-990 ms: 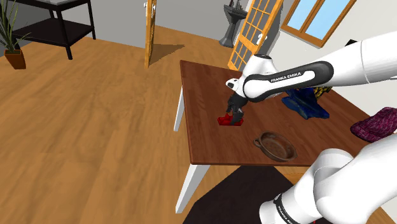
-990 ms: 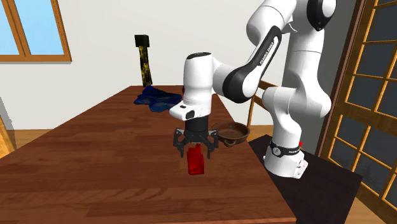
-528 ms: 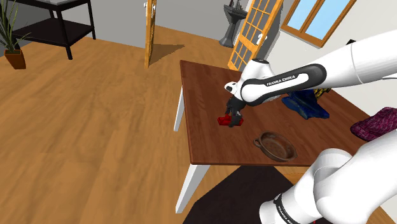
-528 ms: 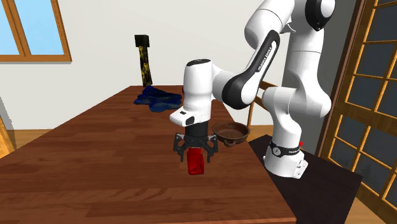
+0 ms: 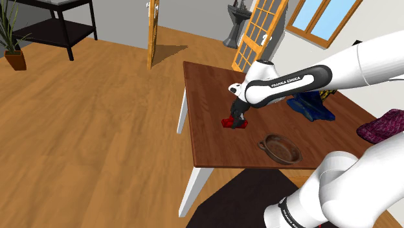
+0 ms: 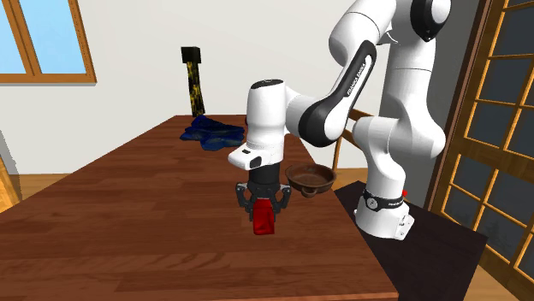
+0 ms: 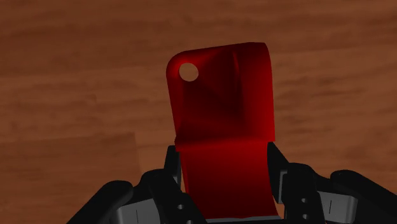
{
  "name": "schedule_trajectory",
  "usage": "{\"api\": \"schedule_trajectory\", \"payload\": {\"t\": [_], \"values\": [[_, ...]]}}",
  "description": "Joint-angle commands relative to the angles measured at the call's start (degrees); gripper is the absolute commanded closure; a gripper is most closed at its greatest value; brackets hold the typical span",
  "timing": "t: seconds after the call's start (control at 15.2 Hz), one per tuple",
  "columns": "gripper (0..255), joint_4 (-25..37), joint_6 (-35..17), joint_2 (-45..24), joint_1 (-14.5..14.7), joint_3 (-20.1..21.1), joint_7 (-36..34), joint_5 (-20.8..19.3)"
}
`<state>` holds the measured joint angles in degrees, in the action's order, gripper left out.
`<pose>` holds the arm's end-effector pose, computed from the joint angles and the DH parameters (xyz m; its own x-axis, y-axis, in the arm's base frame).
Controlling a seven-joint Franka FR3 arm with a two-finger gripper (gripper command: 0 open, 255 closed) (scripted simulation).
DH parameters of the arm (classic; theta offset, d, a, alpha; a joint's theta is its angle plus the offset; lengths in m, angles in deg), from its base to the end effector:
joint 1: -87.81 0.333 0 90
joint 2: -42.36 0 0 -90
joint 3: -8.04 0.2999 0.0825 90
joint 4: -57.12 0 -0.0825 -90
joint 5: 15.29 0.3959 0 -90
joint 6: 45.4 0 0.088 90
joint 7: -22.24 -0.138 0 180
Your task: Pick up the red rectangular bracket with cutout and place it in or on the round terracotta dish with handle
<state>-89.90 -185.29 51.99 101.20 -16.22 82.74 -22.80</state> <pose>0.4457 -0.0814 0.2664 0.5658 0.8246 -0.0008 0.8240 -0.5654 0.0366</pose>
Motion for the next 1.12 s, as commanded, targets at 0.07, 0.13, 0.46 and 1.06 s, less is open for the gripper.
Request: {"api": "schedule_trajectory", "payload": {"t": [0.07, 0.13, 0.46, 1.06], "values": [[255, -0.02, 0.0, -0.01, 0.0, -0.01, 0.0, 0.0], [255, -0.03, -0.02, -0.02, -0.01, -0.01, 0.01, 0.0], [255, 0.84, 2.74, 1.96, -0.2, 0.34, -0.53, -0.69], [255, 4.07, 10.79, 6.94, -0.61, 1.46, -1.54, -1.89]]}}
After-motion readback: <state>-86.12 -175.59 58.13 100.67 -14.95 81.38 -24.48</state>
